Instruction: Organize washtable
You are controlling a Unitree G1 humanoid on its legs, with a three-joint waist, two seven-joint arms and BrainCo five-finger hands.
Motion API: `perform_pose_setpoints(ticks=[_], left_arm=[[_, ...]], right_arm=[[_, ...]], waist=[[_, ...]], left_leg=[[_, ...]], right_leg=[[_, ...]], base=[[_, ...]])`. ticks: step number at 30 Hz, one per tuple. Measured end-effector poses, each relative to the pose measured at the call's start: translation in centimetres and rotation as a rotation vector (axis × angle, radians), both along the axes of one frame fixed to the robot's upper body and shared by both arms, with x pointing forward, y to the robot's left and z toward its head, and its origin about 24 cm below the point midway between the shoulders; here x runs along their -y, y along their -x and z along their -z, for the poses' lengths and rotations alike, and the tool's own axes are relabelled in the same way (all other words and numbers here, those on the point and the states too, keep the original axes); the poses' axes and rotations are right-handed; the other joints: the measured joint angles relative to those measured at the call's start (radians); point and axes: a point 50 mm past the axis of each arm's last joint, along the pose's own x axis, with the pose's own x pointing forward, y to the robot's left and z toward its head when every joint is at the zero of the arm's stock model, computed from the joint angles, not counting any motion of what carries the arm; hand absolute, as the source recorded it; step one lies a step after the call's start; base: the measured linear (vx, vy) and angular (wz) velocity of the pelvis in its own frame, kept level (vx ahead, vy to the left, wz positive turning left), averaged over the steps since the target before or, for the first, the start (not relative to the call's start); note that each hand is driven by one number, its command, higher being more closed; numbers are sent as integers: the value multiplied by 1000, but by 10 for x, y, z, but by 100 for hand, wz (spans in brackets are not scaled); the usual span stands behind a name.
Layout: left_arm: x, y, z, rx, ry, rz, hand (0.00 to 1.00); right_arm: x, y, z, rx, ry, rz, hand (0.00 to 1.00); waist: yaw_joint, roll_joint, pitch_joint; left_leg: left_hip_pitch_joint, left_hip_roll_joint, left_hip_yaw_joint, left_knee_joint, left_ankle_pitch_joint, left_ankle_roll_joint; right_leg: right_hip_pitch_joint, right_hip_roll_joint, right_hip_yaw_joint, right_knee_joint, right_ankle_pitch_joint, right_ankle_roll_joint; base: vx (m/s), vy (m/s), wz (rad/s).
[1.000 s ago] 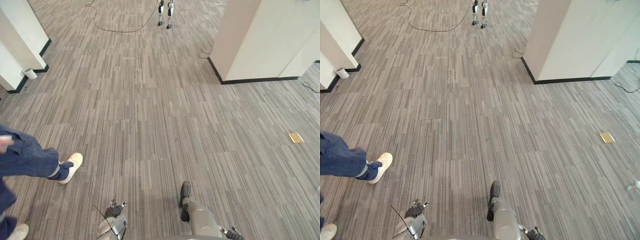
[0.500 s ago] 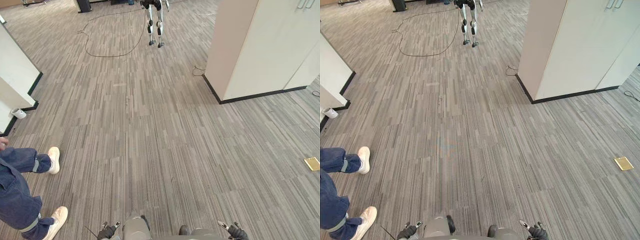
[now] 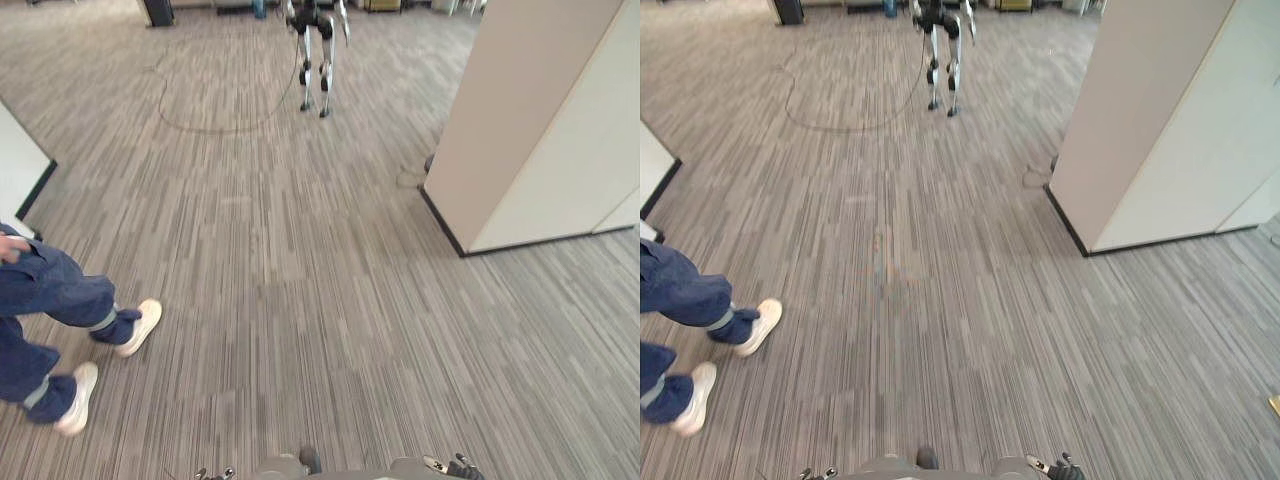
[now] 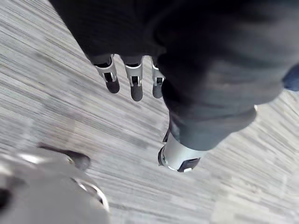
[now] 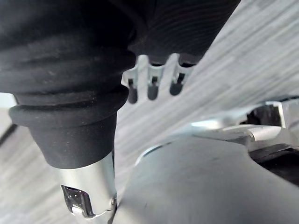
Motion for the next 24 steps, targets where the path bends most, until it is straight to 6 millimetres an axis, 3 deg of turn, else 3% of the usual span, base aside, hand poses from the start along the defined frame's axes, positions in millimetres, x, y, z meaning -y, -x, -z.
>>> perform_pose_setpoints(ticks=[1, 2, 4, 5, 6, 7, 8, 10, 11, 12, 13, 15, 16, 17, 18, 19, 22, 24], left_arm=[[1, -10, -1, 17, -1, 43, 0], [7, -21, -2, 39, 8, 78, 0], [14, -32, -3, 65, 25, 100, 0], [17, -38, -4, 79, 29, 118, 0], [22, -46, -5, 100, 41, 135, 0], [26, -50, -6, 110, 47, 142, 0], [27, -50, -6, 110, 45, 154, 0], [25, -40, -3, 81, 41, 146, 0], [23, -35, -2, 73, 43, 118, 0], [24, -27, 0, 56, 47, 98, 0], [26, -23, 1, 44, 56, 80, 0], [26, -16, 2, 34, 64, 43, 0], [23, -18, 1, 37, 54, 47, 0], [21, -21, 0, 47, 49, 45, 0], [18, -26, -1, 66, 39, 40, 0], [17, -29, -3, 79, 34, 40, 0], [16, -36, -5, 105, 25, 45, 0], [15, -38, -6, 109, 15, 47, 0]], right_arm=[[0, -3, -1, 27, -7, 34, 0], [1, -4, -2, 38, -15, 64, 0], [1, -5, -2, 48, -20, 84, 0], [1, -6, -2, 52, -18, 85, 0], [1, -5, -2, 49, -17, 91, 0], [0, -2, -1, 38, -20, 92, 0], [-2, -1, -1, 32, -29, 97, 0], [-3, 4, 1, 15, -37, 110, 0], [-2, 4, 0, 19, -36, 118, 0], [3, 5, -1, 25, -27, 145, 0], [8, 7, -1, 23, -16, 157, 0], [14, 7, -3, 18, 6, 154, 0], [13, 6, -2, 15, 12, 154, 0], [12, 6, -2, 9, 12, 153, 0], [9, 7, -1, -1, 11, 138, 0], [7, 7, -1, -6, 10, 128, 0], [7, 4, 0, -9, 8, 119, 0], [6, -3, 0, 0, 3, 119, 0]], waist=[[-12, 1, 2], [-26, 7, 5], [-40, 13, 11], [-46, 17, 14], [-56, 24, 18], [-67, 18, 22], [-69, 9, 34], [-66, 0, 32], [-62, 9, 33], [-67, 36, 30], [-66, 61, 27], [-54, 90, 28], [-51, 82, 36], [-44, 80, 38], [-37, 50, 53], [-33, 40, 53], [-30, 38, 53], [-32, 37, 54]], left_leg=[[56, 4, -8, -29, -4, -7], [102, 10, -16, -52, -6, -11], [138, 20, -30, -60, -13, -13], [149, 26, -35, -62, -19, -8], [170, 36, -53, -72, -43, -16], [194, 34, -64, -88, -65, -36], [226, 33, -74, -94, -100, -51], [282, 50, -101, -46, -157, -71], [242, 72, -112, 90, -156, -72], [164, 117, -116, 304, -135, -107], [117, 149, -116, 424, -100, -162], [0, 230, -116, 696, 135, -245], [-59, 290, -64, 848, 143, -236], [-83, 334, 4, 931, 116, -201], [-100, 367, 88, 968, 74, -143], [-117, 374, 134, 949, 47, -137], [-180, 378, 216, 755, -8, -171], [-249, 349, 217, 478, -13, -185]], right_leg=[[-64, 5, -43, -43, -73, 1], [-116, 26, -77, -149, -108, -10], [-172, 61, -99, -362, -99, -23], [-191, 80, -103, -525, -68, -29], [-196, 96, -113, -761, 20, -23], [-198, 96, -108, -909, 82, -10], [-207, 91, -89, -966, 103, -9], [-240, 117, -8, -872, 208, -65], [-251, 121, -1, -792, 209, -69], [-229, 143, -16, -762, 193, -94], [-211, 160, -21, -759, 165, -117], [-151, 217, -19, -767, 105, -134], [-90, 242, -12, -795, 79, -156], [-29, 254, 0, -827, 68, -159], [57, 256, 20, -878, 58, -158], [118, 253, 26, -924, 59, -156], [243, 251, 31, -1029, 61, -145], [302, 238, 20, -1078, 46, -120]], base=[[652, 70, 42], [545, 42, 41], [433, -23, 36], [659, -77, 64], [722, -130, 83], [645, -142, 90], [704, -188, 71], [647, -202, 25], [801, -365, 1], [773, -370, 0], [642, -310, -14], [653, -208, -35], [857, -252, -41], [680, -188, -38], [619, -159, -35], [462, -108, -26], [548, -63, -8], [435, 75, 10]])
